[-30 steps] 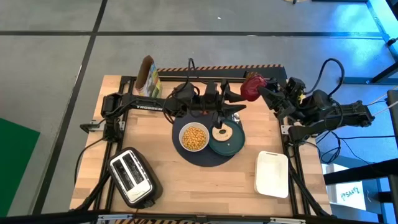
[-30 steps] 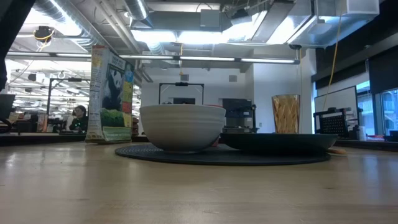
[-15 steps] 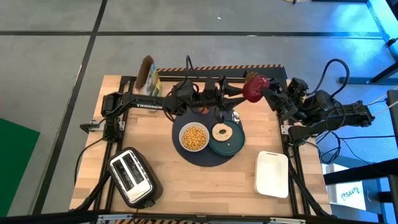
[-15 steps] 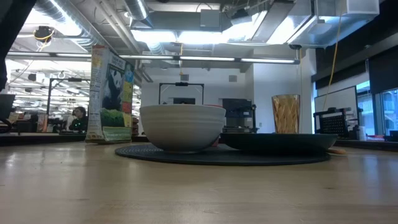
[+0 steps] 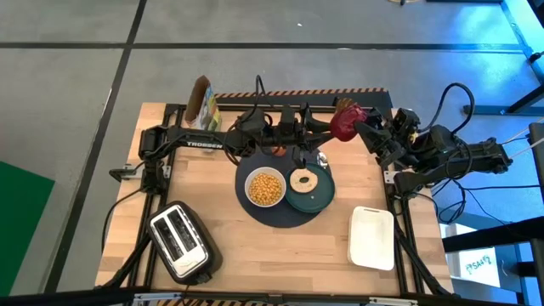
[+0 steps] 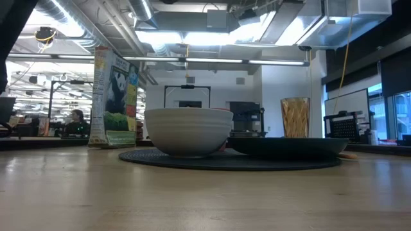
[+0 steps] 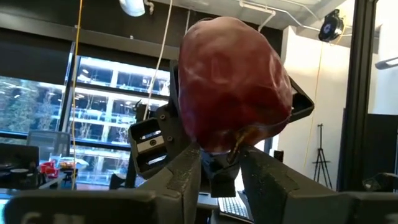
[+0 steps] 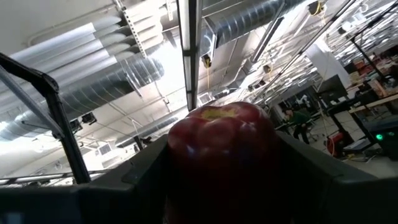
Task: Arrange a breakfast setting
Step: Put the apple on the plate
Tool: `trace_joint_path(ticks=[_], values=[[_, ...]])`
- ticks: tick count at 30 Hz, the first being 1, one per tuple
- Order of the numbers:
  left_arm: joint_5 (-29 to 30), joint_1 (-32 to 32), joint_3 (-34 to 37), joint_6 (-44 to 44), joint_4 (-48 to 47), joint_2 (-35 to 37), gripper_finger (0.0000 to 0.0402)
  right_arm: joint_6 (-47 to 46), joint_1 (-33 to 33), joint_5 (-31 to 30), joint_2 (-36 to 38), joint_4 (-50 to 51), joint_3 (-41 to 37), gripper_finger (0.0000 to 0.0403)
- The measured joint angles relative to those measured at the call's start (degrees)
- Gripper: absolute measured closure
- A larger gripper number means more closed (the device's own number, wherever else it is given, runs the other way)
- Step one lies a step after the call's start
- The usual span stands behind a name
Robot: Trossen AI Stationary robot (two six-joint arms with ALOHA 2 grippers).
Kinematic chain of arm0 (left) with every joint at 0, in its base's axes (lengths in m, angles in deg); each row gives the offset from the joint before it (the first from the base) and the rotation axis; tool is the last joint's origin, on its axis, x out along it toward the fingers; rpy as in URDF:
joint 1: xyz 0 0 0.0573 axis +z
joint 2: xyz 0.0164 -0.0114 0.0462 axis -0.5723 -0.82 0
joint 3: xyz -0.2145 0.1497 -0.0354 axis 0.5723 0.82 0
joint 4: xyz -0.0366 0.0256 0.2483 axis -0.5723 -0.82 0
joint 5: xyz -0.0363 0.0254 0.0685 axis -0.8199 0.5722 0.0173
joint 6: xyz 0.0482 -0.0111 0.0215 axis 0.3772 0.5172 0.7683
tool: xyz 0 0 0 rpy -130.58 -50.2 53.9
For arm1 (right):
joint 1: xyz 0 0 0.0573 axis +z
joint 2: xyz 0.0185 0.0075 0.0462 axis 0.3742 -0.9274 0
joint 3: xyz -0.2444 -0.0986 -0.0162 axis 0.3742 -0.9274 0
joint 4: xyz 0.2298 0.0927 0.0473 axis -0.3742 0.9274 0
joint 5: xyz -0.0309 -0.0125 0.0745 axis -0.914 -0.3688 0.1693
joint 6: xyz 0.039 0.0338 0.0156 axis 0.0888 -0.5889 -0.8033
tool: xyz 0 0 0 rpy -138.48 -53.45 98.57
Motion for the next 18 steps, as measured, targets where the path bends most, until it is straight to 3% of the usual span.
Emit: trace_joint_path(ticks=[18], values=[[-0.54, -0.15, 0.0, -1.93, 0.42, 0.01, 0.0315, 0.38, -0.07, -2.39, -0.04, 0.76, 0.0, 0.0168]])
